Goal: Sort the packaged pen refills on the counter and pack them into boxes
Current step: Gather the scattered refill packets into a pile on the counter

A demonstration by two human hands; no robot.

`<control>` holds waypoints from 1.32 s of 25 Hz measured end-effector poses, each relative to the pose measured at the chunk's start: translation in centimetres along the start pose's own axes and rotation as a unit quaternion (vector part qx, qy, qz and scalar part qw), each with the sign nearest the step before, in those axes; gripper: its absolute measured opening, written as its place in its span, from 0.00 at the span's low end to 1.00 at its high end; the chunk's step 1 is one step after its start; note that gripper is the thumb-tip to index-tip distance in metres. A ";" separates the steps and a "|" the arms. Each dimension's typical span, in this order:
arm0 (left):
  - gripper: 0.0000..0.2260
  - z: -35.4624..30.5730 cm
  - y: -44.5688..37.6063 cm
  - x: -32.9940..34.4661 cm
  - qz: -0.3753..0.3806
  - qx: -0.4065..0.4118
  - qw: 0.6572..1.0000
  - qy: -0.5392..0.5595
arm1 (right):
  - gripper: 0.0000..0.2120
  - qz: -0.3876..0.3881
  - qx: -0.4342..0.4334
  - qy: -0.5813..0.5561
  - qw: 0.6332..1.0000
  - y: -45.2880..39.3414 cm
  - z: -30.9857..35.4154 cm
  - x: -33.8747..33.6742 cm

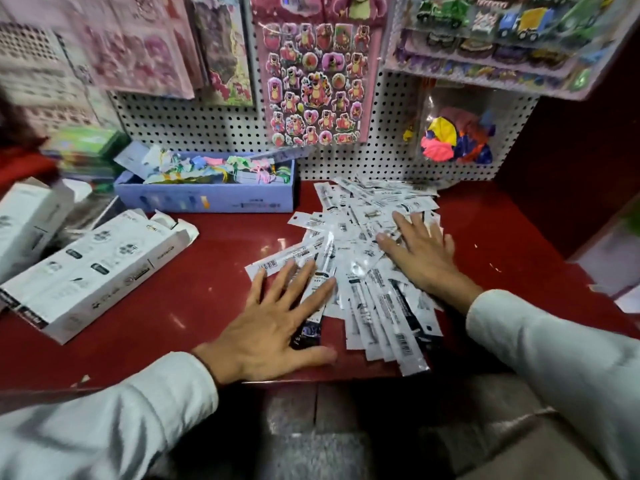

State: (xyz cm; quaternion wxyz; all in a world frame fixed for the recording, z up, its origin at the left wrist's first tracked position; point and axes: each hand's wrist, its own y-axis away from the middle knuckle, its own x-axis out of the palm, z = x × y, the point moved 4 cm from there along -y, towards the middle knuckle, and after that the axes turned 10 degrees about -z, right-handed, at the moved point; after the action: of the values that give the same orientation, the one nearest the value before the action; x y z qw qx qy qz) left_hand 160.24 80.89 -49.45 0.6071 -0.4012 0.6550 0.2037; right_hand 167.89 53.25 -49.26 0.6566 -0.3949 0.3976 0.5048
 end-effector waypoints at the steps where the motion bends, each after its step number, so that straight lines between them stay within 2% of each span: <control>1: 0.41 0.2 -1.3 0.2 -0.001 -0.021 1.000 0.000 | 0.43 -0.003 0.004 -0.006 1.000 0.4 1.0 0.3; 5: 0.41 -1.2 -5.9 1.0 0.027 -0.038 0.999 0.022 | 0.39 -0.007 0.032 -0.042 0.999 1.5 3.9 1.1; 7: 0.40 -0.9 -6.6 0.7 -0.020 -0.059 0.997 0.046 | 0.39 -0.064 0.035 -0.057 0.996 0.7 4.2 0.3; 9: 0.41 1.1 -6.5 0.0 -0.109 -0.159 0.977 0.089 | 0.39 -0.161 0.025 -0.052 0.985 -2.6 2.8 -2.2; 11: 0.45 2.6 -6.5 -0.3 -0.138 -0.257 0.944 0.154 | 0.35 -0.197 0.017 -0.037 0.980 -6.6 0.3 -4.6; 12: 0.46 2.8 -6.9 -0.2 -0.129 -0.271 0.939 0.169 | 0.34 -0.181 0.015 -0.035 0.983 -8.6 -1.0 -5.0; 15: 0.45 1.2 -10.0 0.9 -0.106 -0.245 0.943 0.198 | 0.30 -0.119 0.018 -0.082 0.989 -12.1 -2.9 -3.2; 18: 0.45 -0.1 -14.1 2.0 -0.108 -0.252 0.933 0.232 | 0.28 -0.130 -0.026 -0.094 0.987 -12.2 -0.3 -0.5; 20: 0.43 -0.9 -16.7 2.8 -0.100 -0.241 0.939 0.224 | 0.26 -0.115 -0.038 -0.140 0.983 -11.9 2.0 0.6; 25: 0.36 -0.6 -18.4 3.5 -0.155 -0.249 0.920 0.260 | 0.19 -0.094 0.033 -0.221 0.970 -10.5 3.5 1.4; 27: 0.35 -0.5 -17.7 3.2 -0.175 -0.258 0.912 0.268 | 0.17 -0.073 0.064 -0.333 0.938 -9.8 3.2 1.0; 29: 0.35 -0.3 -16.7 2.7 -0.179 -0.260 0.919 0.235 | 0.19 -0.075 0.097 -0.416 0.901 -9.2 2.4 -0.8; 30: 0.36 0.0 -16.0 2.4 -0.182 -0.261 0.924 0.214 | 0.19 -0.085 0.099 -0.407 0.904 -9.0 1.9 -1.9; 33: 0.34 1.2 -13.7 0.6 -0.197 -0.269 0.916 0.223 | 0.17 -0.106 0.103 -0.281 0.948 -7.3 -0.2 -4.5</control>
State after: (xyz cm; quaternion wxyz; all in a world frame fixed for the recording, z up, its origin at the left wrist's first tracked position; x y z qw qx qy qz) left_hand 171.64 73.47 -47.18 0.3421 -0.7051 0.6017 0.1538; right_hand 174.20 50.19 -44.33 0.8288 -0.2069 0.2027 0.4788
